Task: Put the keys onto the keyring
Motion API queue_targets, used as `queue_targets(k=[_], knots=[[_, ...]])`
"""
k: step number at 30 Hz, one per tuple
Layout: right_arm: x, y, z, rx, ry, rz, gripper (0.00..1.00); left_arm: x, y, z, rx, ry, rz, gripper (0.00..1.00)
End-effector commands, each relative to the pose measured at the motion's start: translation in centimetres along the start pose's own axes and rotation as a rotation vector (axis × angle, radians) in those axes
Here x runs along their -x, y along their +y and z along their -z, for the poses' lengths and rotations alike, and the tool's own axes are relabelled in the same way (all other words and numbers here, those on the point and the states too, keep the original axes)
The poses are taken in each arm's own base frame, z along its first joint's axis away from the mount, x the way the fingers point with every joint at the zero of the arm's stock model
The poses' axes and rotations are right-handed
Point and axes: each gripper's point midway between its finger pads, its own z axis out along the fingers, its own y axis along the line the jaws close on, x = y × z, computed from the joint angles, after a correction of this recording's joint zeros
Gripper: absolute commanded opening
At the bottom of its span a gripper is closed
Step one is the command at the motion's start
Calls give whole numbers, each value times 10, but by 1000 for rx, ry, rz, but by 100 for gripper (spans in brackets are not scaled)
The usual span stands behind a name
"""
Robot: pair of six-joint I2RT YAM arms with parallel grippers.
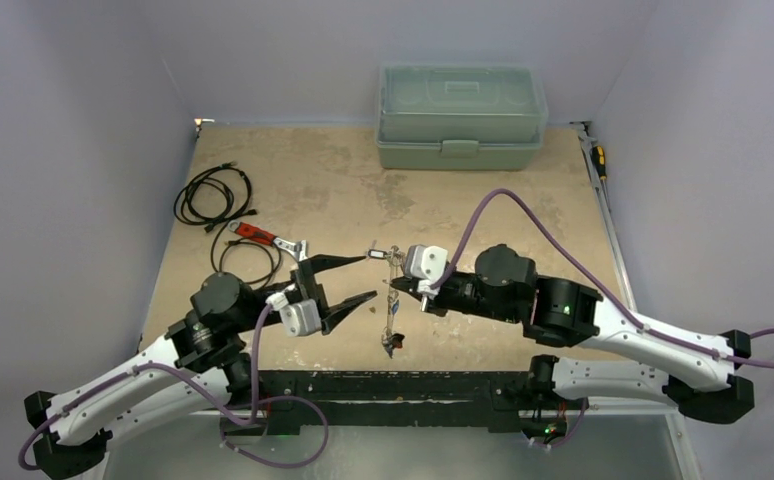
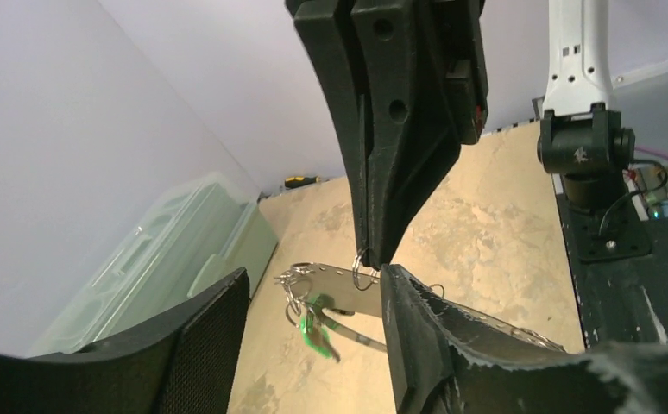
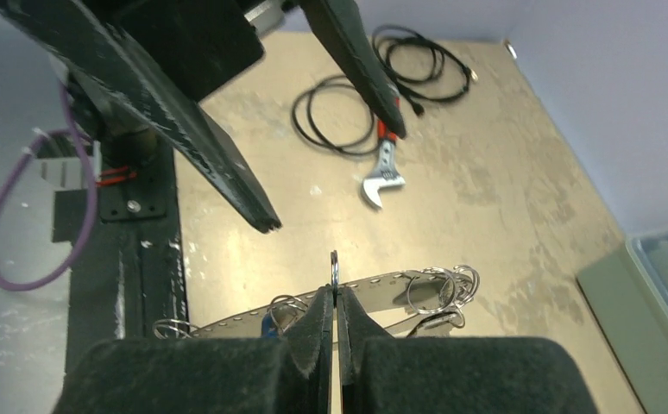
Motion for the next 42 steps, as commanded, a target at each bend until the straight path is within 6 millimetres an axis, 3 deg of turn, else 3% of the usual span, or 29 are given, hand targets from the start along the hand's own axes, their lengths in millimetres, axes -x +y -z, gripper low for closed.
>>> queue_targets(k=[1,6,14,25,42], knots=[[2,-21,7,-92,87,7,0,-5,-3,4,-65,84,-81,54],[-15,-23,4,-90,228,30,0,-25,-9,1,-125,186,-98,50],[-11,-22,2,-50,273,74,0,-39,-13,-10,-151,209,-79,48],[-13,-14,-2,8,279,96,0,-44,-19,-20,-188,211,-63,35],[-11,-4,-8,73,266,110,0,-47,-25,-27,-222,201,-46,23]])
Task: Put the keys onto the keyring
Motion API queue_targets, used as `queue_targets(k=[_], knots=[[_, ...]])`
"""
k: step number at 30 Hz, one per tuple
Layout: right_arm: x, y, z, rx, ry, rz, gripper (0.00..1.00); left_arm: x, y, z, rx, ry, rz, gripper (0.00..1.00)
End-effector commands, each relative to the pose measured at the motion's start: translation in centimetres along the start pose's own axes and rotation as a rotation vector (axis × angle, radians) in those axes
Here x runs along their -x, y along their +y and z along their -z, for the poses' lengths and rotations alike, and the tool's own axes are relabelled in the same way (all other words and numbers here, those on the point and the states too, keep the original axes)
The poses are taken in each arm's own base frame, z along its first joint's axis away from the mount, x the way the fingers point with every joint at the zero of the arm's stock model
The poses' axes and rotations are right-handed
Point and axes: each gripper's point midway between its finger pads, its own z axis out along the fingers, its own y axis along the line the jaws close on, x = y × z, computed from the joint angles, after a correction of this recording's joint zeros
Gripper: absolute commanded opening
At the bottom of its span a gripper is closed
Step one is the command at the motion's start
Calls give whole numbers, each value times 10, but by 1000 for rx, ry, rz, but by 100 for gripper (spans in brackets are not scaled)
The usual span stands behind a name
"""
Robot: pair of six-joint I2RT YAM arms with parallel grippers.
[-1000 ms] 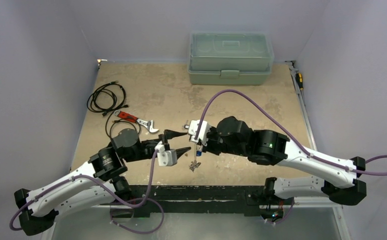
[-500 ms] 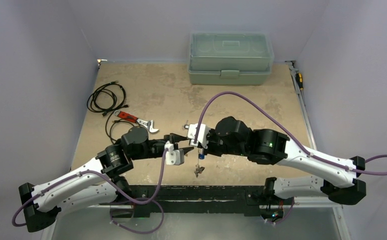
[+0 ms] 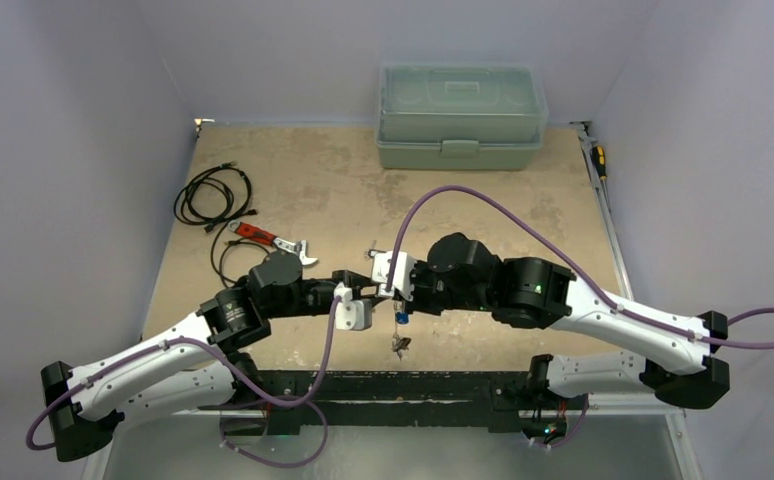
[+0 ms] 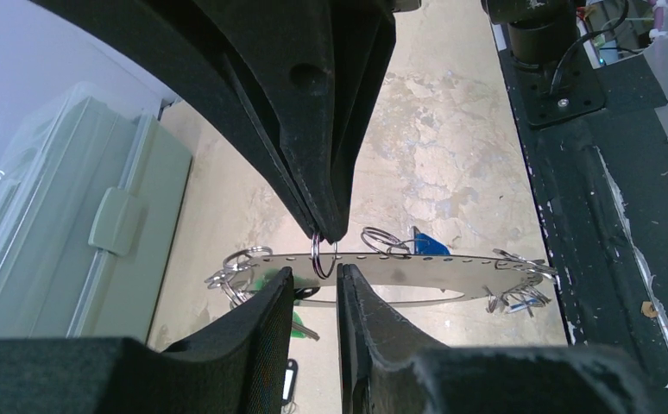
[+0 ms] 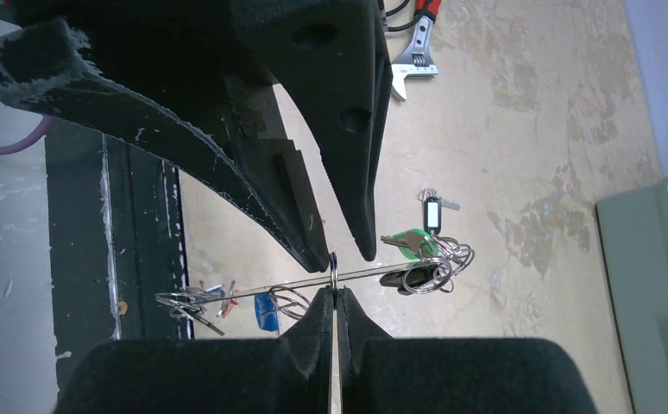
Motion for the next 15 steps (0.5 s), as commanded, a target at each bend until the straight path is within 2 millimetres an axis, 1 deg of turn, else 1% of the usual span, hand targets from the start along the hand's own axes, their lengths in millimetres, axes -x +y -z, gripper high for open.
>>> queue_targets(k=[1,6,11,14,15], knots=[[32,-8,10,-9,-101,18,0,31,13,1,18,-87,-36,24],[34,-7,9,-1,-108,20,0,31,11,0,8,-91,-35,22],[37,-6,10,4,-121,24,0,28,9,0,2,-83,-34,0],[39,-6,11,5,-133,25,0,28,8,-1,-3,-86,-32,0],[41,-4,12,20,-146,26,0,30,8,-1,-3,-93,-31,0]])
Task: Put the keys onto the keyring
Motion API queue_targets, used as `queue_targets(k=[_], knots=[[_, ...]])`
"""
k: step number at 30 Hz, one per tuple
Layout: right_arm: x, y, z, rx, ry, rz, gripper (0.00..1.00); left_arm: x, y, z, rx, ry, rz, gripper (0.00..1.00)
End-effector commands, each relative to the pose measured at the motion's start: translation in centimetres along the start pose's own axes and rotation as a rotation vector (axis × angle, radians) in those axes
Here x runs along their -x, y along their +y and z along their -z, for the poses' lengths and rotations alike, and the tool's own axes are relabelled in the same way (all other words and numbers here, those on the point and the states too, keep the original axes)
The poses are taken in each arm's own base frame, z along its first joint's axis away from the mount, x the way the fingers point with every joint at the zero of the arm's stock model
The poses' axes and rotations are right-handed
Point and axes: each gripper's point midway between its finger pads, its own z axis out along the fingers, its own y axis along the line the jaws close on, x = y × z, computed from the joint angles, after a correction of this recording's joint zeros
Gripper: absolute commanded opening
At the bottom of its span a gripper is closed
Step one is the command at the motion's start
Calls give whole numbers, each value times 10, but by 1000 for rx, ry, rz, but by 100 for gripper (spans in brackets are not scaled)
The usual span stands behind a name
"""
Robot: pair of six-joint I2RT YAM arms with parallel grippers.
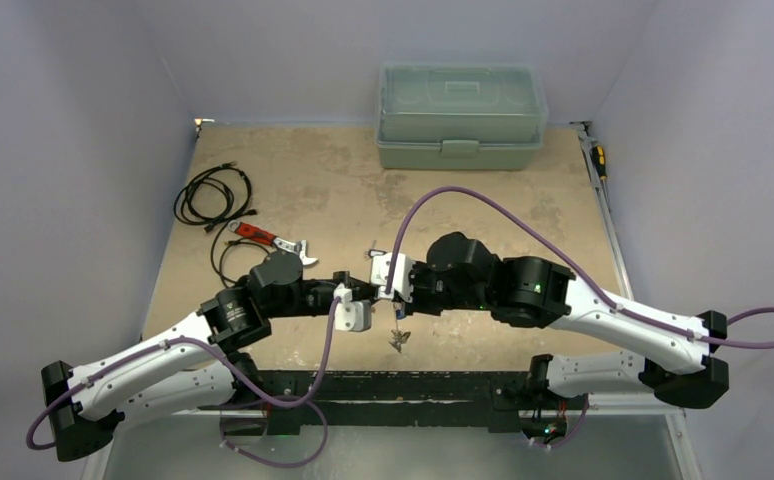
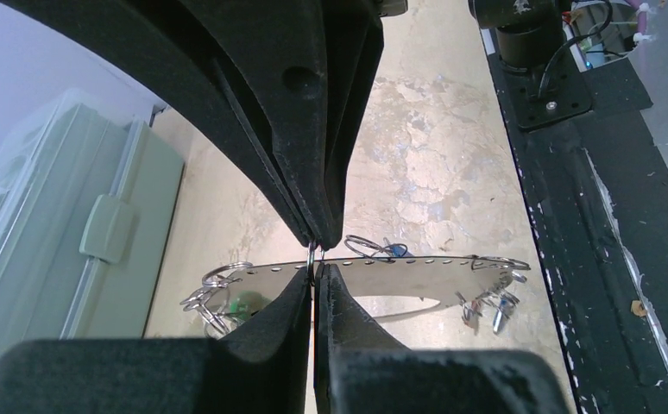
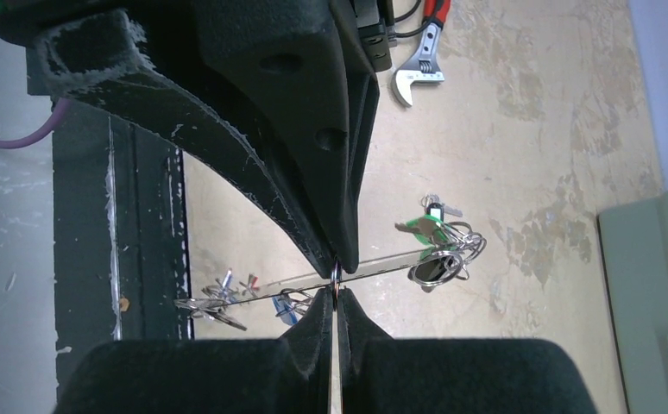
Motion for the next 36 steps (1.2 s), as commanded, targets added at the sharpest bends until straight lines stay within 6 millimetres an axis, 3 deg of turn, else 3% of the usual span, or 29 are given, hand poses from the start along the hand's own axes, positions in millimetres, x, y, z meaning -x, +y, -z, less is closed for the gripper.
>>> queue_targets(k=[1,4,8,11,22,36], knots=[[42,-5,15,5,-159,10,0,28,11,1,18,-86,-30,0],[51,-5,22,4,-223,10,2,34,13,4,43,-122,-15,0],[60,-11,33,-46,-313,4,31,51,23,14,115,-224,7,0],[65,-11,42,-63,-385,-12,40,59,26,21,136,-283,32,0],[78,-16,82,-139,-602,-2,38,91,23,37,147,-483,91,0],[88,0,68,-38,-614,7,41,112,15,49,125,-626,123,0]])
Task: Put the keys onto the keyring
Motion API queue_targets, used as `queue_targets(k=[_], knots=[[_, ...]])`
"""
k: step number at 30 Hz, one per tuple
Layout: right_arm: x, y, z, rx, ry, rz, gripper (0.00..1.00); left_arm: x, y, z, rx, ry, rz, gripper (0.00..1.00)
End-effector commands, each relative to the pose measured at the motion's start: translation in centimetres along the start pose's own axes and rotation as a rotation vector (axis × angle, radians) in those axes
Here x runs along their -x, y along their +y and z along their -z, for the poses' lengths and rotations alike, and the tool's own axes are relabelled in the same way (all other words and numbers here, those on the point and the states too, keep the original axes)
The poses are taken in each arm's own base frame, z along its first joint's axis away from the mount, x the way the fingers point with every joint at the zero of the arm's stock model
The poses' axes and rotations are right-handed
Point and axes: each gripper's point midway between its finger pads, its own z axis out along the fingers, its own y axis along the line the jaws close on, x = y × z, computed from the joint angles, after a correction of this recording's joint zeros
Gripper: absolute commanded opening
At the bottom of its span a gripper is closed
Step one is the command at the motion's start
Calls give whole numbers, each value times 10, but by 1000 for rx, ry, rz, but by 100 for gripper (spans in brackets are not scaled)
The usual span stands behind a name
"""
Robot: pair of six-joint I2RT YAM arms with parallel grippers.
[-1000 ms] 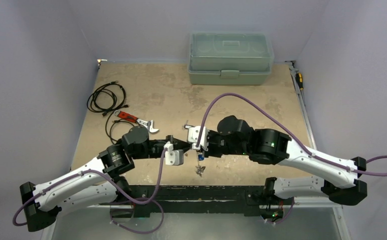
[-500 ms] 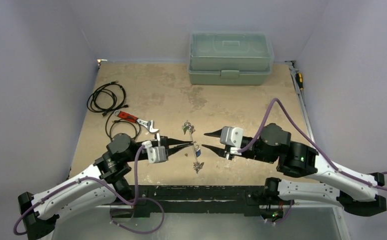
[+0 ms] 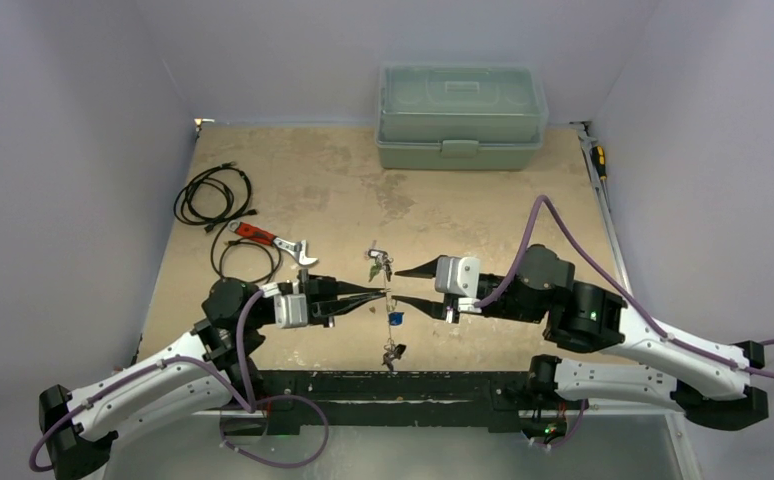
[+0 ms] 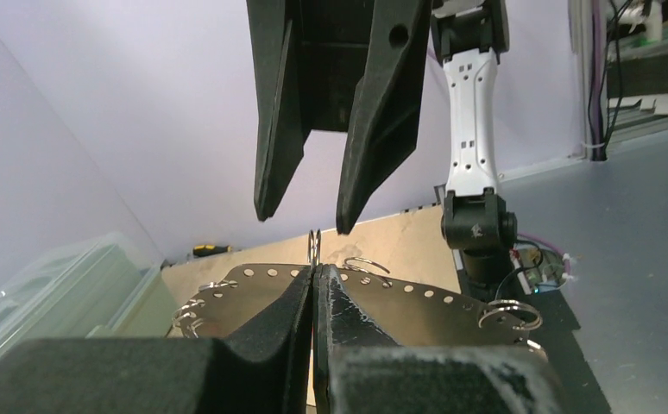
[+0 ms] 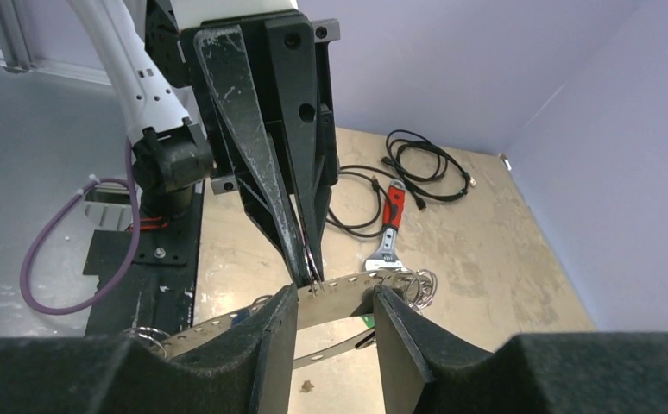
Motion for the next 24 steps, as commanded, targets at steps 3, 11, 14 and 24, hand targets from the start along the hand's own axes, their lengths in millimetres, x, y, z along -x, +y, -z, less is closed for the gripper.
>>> queue_targets(k=[3,11,14,24], knots=[[15,2,-5,18,-58,-11,41,36,0,0,-7,-135,-35,0],[14,5,-12,41,-56,-12,37,35,-1,0,-10,-135,-33,0],[15,7,-14,53,-61,-11,35,35,-1,0,-9,-135,-33,0],[10,9,-19,65,-39,-12,12,34,-1,0,-12,-133,-35,0]])
